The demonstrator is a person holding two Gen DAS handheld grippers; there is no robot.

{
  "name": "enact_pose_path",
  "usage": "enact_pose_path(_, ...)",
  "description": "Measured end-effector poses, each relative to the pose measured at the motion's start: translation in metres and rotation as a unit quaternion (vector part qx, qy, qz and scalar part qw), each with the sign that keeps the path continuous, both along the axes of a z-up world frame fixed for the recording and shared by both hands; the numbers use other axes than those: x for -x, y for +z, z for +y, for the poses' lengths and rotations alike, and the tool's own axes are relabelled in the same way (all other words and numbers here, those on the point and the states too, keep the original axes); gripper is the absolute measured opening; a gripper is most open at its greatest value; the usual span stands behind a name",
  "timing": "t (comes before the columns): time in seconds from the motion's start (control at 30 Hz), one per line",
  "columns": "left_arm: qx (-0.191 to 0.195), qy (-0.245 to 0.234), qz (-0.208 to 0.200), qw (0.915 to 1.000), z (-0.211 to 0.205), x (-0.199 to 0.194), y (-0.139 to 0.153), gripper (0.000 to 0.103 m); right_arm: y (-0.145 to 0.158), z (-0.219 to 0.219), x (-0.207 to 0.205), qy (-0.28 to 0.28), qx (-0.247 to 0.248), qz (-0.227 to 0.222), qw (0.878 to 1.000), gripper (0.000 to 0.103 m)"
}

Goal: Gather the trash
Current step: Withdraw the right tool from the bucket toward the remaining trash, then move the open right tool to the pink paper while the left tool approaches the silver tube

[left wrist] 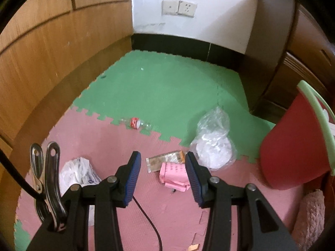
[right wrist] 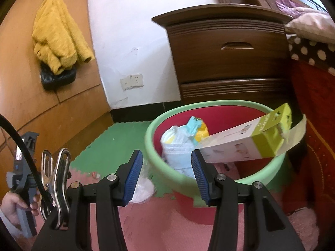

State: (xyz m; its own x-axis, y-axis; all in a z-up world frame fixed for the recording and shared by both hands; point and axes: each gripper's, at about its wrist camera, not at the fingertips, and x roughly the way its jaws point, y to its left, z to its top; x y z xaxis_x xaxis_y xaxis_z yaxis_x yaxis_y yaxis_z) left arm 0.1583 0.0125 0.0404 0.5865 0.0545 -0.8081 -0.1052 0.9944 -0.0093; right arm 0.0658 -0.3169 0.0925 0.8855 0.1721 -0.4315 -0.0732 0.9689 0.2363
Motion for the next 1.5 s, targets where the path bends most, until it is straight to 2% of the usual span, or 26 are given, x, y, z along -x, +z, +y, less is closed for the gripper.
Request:
enact_pose_path(0.37,0.031,0.011,0.063,0.9975,0.020,-0.031,-0.068,0.045,-0.015,0.045,0.004,0.003,-0.005,0.009,1.000,0.049)
enact_pose_path(0.53,0.036,-0.009,0.075,0.9965,0.016,-0.043,-0.092,0.046,-0.031,0.073,-0.008,0.018,-0.006,0.037,0.999,0.049)
enact_pose_path(0.73,0.014,-0.033,0.084,0.9958,0.009,-0.055,-0.117,0.048,-0.061,0.108,-0.021,0.033,0.002,0.077,0.996,0.049)
enact_pose_path(0.87,0.038,-0.036,0.109,0.9927,0.010,-0.059,-0.133,0.049,-0.084,0.126,-0.027,0.043,-0.003,0.105,0.994,0.049)
enact_pose_path(1.07,0.041,-0.054,0.122,0.9903,0.002,-0.064,-0.144,0.053,-0.109,0.142,-0.032,0.052,-0.007,0.138,0.989,0.049)
enact_pose_path(1.2,0.021,-0.067,0.133,0.9886,-0.007,-0.066,-0.154,0.054,-0.120,0.145,-0.034,0.055,-0.008,0.152,0.987,0.049)
enact_pose_path(1.5,0.022,-0.059,0.136,0.9886,-0.005,-0.066,-0.166,0.065,-0.133,0.143,-0.039,0.054,-0.014,0.168,0.984,0.049)
